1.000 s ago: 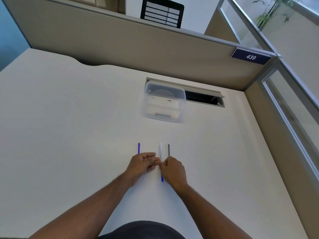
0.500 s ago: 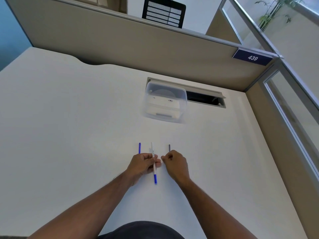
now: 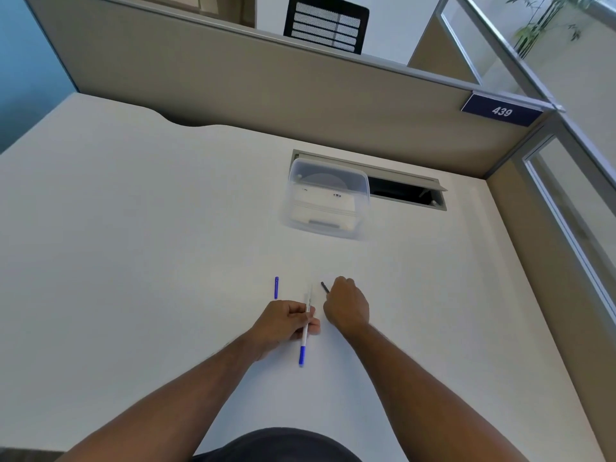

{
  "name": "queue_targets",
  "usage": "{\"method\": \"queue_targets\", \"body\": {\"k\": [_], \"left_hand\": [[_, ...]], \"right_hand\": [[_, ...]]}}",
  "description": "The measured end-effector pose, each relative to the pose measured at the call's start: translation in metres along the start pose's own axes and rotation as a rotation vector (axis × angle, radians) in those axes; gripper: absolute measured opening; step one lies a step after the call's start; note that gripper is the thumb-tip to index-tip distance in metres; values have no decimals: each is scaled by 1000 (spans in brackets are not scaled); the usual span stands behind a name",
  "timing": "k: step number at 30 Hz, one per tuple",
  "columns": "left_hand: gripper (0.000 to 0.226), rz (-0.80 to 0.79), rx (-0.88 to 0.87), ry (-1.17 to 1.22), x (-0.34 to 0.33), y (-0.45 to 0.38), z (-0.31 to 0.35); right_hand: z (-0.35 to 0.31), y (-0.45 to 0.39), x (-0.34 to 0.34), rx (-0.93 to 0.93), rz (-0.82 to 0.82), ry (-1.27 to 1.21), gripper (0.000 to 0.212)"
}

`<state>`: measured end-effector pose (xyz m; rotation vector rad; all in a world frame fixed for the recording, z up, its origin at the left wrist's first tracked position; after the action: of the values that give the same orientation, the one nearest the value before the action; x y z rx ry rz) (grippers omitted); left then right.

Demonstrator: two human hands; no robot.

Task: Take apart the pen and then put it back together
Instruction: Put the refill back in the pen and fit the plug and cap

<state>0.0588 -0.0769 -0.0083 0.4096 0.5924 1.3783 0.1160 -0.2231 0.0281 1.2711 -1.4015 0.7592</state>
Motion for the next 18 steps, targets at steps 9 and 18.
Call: {"method": "queue_targets", "body": {"k": [9,18], "left_hand": [[20,7,-15,-23,1,2,0],[18,-17,-15,-38,0,4,0]], "right_hand": [[6,-15,13,-237,-37,-852,11],[-10,-16,18,-237,-7,-1058,39]]}}
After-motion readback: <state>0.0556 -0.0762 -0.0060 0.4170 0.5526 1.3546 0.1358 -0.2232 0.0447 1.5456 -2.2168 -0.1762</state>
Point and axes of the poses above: each hand's wrist, its own y-axis away from the middle knuckle, its own x-axis out of the back of the hand, z = x × y, the point moved 9 cm from there along -y, towards the middle knuckle, and after that the axes turned 8 degrees about z, right-handed, at the moved point
